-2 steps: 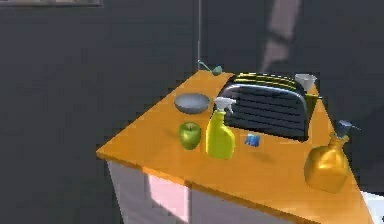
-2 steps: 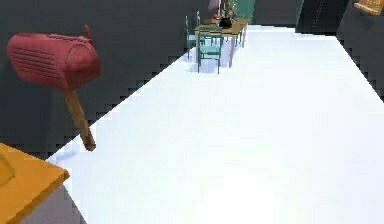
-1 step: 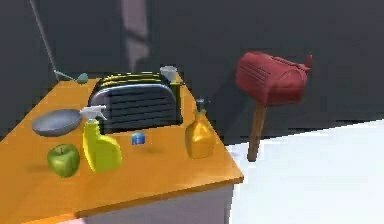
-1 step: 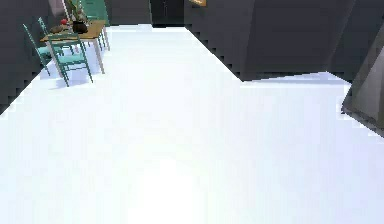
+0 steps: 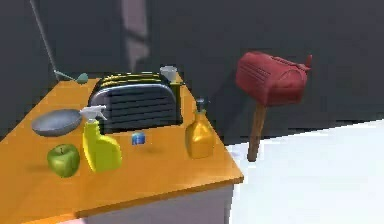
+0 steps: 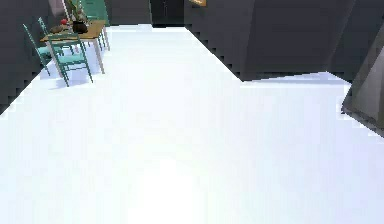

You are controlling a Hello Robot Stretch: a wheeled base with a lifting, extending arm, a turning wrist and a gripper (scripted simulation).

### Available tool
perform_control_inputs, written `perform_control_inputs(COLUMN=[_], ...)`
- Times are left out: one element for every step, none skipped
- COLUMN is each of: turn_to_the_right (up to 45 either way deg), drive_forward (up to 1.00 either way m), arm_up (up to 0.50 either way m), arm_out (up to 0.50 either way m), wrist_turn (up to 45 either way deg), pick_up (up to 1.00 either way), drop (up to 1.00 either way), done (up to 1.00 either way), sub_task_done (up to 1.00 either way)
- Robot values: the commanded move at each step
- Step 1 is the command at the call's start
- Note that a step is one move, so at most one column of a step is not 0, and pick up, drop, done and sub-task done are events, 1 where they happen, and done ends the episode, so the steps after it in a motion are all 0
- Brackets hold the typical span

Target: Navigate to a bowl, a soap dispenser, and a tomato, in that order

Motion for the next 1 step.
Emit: perform_control_inputs(turn_to_the_right=[45.0], drive_forward=[0.00], arm_up=[0.00], arm_out=[0.00], wrist_turn=[0.0], pick_up=[0.00], drop=[0.00], done=[0.00], sub_task_done=[0.00])
